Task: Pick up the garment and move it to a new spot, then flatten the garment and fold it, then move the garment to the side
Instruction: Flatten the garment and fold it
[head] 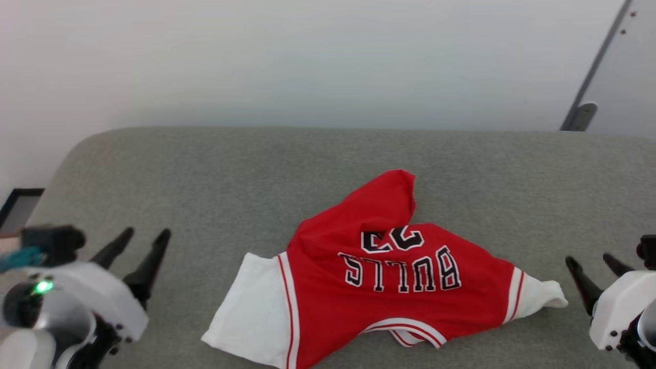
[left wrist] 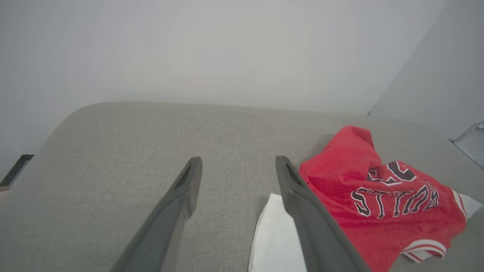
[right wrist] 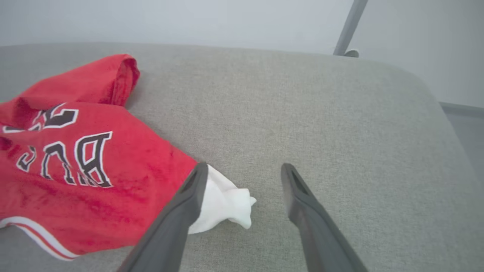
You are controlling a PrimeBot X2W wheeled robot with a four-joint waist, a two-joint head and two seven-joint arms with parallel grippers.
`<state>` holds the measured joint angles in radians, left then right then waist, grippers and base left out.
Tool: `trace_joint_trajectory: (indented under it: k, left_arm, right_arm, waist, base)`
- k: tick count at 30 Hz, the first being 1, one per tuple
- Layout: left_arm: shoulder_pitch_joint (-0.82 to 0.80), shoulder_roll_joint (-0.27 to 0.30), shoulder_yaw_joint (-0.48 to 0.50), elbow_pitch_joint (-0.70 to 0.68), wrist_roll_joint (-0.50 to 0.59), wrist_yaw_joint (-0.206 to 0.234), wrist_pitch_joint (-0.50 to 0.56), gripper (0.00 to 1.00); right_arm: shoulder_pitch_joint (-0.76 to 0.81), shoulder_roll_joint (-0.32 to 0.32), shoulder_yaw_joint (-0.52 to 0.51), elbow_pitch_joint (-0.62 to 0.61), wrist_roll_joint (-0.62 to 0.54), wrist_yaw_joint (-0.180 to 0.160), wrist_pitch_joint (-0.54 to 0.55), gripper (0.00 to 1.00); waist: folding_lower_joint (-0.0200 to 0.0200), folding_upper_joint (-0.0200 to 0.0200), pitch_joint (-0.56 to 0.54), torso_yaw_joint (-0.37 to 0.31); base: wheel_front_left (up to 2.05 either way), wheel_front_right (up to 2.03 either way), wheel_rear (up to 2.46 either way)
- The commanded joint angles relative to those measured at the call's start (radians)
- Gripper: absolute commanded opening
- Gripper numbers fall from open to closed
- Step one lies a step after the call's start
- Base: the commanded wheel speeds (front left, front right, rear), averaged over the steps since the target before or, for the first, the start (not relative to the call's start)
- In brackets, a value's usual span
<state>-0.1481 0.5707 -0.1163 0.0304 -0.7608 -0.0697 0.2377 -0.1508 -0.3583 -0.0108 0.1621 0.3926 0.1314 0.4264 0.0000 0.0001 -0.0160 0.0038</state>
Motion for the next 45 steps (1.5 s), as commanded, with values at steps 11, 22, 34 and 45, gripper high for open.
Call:
trace_joint_trajectory:
  k: [11,22,34,45]
  left_arm:
    - [-0.115,0.006,-0.125,0.068,-0.116,0.075,0.423,1.0]
    - [-0.137,0.052,-0.228,0.137,-0.1,0.147,0.679,1.0]
    - [-0.158,0.024,-0.251,0.325,-0.088,0.114,0.638,1.0]
    - [-0.193,-0.029,-0.267,0.504,-0.114,0.036,0.59,0.0]
  right_arm:
    - [0.059,0.142,-0.082,-0.126,-0.142,-0.001,-0.315,1.0]
    - [0.09,0.235,-0.139,-0.16,-0.204,-0.001,-0.438,1.0]
    - [0.068,0.262,-0.151,-0.171,-0.203,-0.001,-0.458,1.0]
    - [0.067,0.257,-0.149,-0.171,-0.185,-0.001,-0.398,1.0]
  waist:
    - [0.0,-0.0001,0.028,-0.088]
    - [0.0,-0.0001,0.065,-0.13]
    - [0.0,-0.0001,0.107,-0.143]
    - [0.0,-0.0001,0.131,-0.136]
  base:
    - [0.0,0.0,0.0]
    - [0.0,0.0,0.0]
    - [0.0,0.0,0.0]
    - [0.0,0.0,0.0]
